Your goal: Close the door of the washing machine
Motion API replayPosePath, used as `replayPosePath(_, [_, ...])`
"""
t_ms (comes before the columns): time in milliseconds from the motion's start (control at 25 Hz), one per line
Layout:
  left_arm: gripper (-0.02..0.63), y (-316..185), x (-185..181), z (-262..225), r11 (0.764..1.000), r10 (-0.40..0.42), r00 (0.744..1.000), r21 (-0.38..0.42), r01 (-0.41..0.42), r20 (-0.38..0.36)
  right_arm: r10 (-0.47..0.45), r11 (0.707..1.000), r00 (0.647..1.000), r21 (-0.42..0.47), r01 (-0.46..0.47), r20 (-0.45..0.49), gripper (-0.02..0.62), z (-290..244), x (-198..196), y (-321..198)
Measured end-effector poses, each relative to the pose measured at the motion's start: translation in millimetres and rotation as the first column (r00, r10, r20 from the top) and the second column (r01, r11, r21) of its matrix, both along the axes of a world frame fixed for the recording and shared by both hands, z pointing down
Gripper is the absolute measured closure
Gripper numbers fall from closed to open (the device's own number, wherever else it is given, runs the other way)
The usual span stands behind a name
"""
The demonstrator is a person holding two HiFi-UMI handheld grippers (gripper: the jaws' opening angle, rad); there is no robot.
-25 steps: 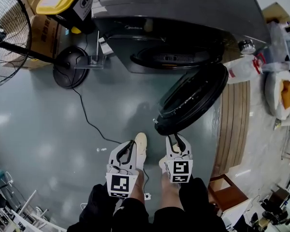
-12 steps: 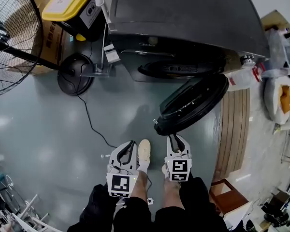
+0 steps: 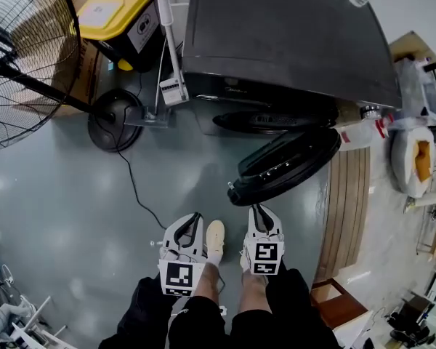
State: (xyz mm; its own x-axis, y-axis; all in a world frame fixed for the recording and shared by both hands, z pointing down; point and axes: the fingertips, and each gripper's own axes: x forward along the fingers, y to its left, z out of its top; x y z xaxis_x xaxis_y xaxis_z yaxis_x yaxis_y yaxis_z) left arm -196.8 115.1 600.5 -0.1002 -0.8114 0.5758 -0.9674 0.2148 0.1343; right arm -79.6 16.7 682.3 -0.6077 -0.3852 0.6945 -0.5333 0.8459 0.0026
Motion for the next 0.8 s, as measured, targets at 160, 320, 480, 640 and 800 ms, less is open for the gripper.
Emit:
replayPosePath(160, [0.577, -2.3, -13.9, -4.9, 1.0, -0.016, 1.0, 0.01, 0.016, 0.008, -0.025, 0.999, 1.0, 0.019, 0.025, 0.012, 0.57, -4.9, -22.0, -3.2])
replayPosePath(320, [0.577, -1.4, -21.2, -6.7, 0.999, -0.037, 0.999, 0.009, 0.037, 0.01, -0.072, 0.997, 0.997, 0.031, 0.072, 0.001, 0.577, -1.6, -38.5, 0.9])
replayPosePath(480, [0.577, -3.9, -24.5, -4.6, 0.999, -0.053, 0.999, 0.004, 0.053, 0.013, -0.106, 0.994, 0.994, 0.031, 0.105, 0.011, 0.577, -0.9, -46.8, -1.1])
replayPosePath(640, [0.577, -10.9, -35.3, -2.2, 0.997, -0.078, 0.997, -0.003, 0.079, 0.015, -0.143, 0.989, 0.99, 0.051, 0.142, 0.01, 0.577, 0.7, -59.5, -7.1])
replayPosePath(800, [0.577, -15.7, -43.3, -1.8, 0.994, -0.105, 0.994, -0.017, 0.105, 0.028, -0.179, 0.983, 0.983, 0.05, 0.178, 0.026, 0.577, 1.8, -74.8, -13.4])
